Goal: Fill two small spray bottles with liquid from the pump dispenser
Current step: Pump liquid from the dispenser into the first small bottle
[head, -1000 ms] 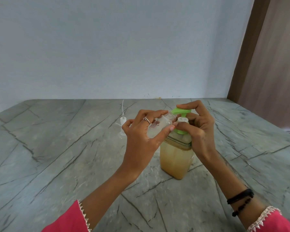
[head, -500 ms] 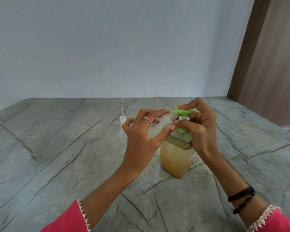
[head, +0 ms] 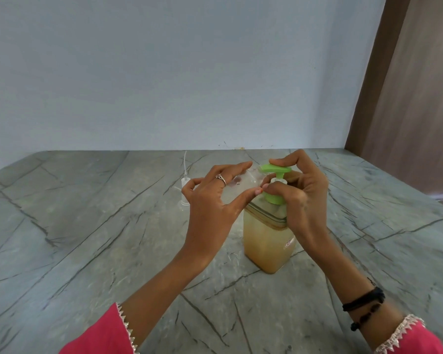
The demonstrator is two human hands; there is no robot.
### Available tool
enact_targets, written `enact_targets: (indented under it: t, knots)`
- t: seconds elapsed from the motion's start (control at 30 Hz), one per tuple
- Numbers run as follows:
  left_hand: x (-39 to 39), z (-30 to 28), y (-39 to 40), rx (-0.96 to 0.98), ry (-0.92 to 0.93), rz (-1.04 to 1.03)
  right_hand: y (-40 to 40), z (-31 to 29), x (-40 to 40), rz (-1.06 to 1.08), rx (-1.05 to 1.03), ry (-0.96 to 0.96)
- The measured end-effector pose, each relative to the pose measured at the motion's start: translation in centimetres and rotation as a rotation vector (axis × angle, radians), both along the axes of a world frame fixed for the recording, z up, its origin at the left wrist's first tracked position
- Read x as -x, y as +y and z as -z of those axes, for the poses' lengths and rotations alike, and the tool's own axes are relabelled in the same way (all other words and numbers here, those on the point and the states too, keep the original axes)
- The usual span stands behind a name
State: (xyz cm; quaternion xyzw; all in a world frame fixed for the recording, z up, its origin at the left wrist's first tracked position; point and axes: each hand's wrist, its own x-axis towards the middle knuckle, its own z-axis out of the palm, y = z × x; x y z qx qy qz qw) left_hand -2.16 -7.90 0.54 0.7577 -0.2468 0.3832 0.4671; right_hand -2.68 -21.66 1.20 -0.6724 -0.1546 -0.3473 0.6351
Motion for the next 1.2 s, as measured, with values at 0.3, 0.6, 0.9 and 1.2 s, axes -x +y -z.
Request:
enact_targets:
  t: [0.3, 0.6, 0.9, 1.2]
  knots:
    - [0.2, 0.3, -0.1, 0.002, 0.004, 0.006, 0.1, 0.0, -0.2, 0.073, 0.045, 0.012]
    - [0.1, 0.2, -0.2, 0.019, 0.024, 0.006, 0.0, 0.2, -0.5, 0.048, 0.055, -0.007]
    - [0.3, 0.2, -0.2, -0.014, 0.006, -0.010, -0.1, -0.2, -0.3, 0.002, 0.030, 0.028]
    - [0.4, -0.1, -0.1, 0.024, 0.011, -0.001, -0.7, 0.8, -0.1, 0.031, 0.198, -0.067]
